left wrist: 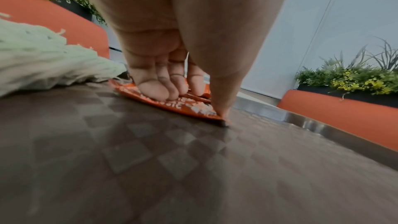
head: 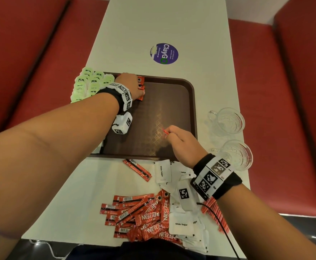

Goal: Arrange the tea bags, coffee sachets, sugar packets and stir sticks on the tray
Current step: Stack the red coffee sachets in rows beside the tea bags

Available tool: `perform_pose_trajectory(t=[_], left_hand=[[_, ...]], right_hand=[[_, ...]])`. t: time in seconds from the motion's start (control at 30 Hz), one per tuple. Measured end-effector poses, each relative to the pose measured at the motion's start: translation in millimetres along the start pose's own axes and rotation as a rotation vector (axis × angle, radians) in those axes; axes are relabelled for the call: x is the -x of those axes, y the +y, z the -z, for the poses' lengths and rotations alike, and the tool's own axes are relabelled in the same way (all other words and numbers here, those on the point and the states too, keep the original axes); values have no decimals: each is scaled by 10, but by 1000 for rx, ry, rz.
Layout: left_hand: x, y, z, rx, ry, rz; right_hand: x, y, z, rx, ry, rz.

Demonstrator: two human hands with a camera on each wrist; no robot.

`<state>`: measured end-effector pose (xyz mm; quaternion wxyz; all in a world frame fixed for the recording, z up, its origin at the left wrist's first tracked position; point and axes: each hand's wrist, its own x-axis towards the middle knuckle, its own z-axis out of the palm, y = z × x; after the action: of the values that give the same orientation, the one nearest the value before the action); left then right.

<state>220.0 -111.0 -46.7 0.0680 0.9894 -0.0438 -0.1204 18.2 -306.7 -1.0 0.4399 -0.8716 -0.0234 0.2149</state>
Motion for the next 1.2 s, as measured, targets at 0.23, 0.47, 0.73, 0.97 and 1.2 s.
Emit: perform_pose_trajectory(t=[0.23,0.47,0.73,0.97,1.2], left_hand=[[287,95,261,193,106,-118],[1101,216,408,332,-228,-498],[1265,5,205,206,-320,-500],[1085,-351,128,-42,-283,-257],[1120,-348,73,-8,-197,-243]], right_hand=[[-99,-27,35,137,47,41],[-187,-20,11,154,97,76],[-226,-45,-102,171,61,65],[-162,-124,-276,511,-32,139],[-61,-290,-565,966,-393,184]])
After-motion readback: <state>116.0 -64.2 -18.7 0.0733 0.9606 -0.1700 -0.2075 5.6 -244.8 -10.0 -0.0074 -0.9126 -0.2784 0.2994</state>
